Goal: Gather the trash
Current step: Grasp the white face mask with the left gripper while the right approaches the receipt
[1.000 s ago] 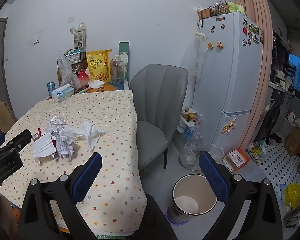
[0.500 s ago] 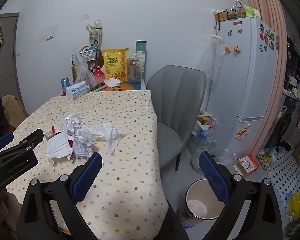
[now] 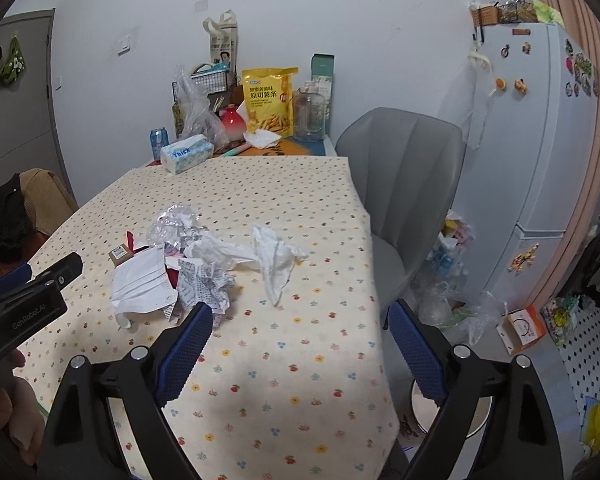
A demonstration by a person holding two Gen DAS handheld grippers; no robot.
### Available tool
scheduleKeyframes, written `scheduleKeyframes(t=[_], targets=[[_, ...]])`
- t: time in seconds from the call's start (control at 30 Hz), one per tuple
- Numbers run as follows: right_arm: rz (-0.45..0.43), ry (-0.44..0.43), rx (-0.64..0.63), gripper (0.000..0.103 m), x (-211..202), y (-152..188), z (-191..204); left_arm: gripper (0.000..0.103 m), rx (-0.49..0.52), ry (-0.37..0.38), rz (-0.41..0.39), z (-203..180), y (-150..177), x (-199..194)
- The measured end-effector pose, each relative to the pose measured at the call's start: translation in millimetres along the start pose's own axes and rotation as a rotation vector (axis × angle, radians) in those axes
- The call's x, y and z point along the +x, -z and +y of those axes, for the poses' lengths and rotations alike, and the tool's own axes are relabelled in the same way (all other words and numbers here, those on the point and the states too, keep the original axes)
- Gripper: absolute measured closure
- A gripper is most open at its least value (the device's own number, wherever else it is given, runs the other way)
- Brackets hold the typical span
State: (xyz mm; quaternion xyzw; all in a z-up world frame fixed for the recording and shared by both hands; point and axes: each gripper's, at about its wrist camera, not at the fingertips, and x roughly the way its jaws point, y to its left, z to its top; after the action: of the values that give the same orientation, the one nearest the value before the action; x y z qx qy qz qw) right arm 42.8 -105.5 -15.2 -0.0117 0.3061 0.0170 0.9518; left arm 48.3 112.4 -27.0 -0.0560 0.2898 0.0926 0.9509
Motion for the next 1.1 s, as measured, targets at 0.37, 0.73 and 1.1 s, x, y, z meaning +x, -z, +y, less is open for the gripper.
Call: scheduleKeyframes(t=[0.37, 0.73, 1.1], targets=[[0.071, -0.045, -0.002, 0.022, 43.5, -3.6, 13.6, 0.026, -0.009, 0.031, 0.127, -2.6, 6.7, 59.6], [0.126, -0.070, -0.009, 0.024, 74.5, -2.2, 25.2, 0.051, -0.016, 0.085, 0.227, -7.8, 15.8, 97.3], [0.160, -0.091, -0.051, 0.024, 93.4, 3.3, 51.6, 0.095, -0.055, 0.072, 0.174, 9.6, 10.9, 89.5]])
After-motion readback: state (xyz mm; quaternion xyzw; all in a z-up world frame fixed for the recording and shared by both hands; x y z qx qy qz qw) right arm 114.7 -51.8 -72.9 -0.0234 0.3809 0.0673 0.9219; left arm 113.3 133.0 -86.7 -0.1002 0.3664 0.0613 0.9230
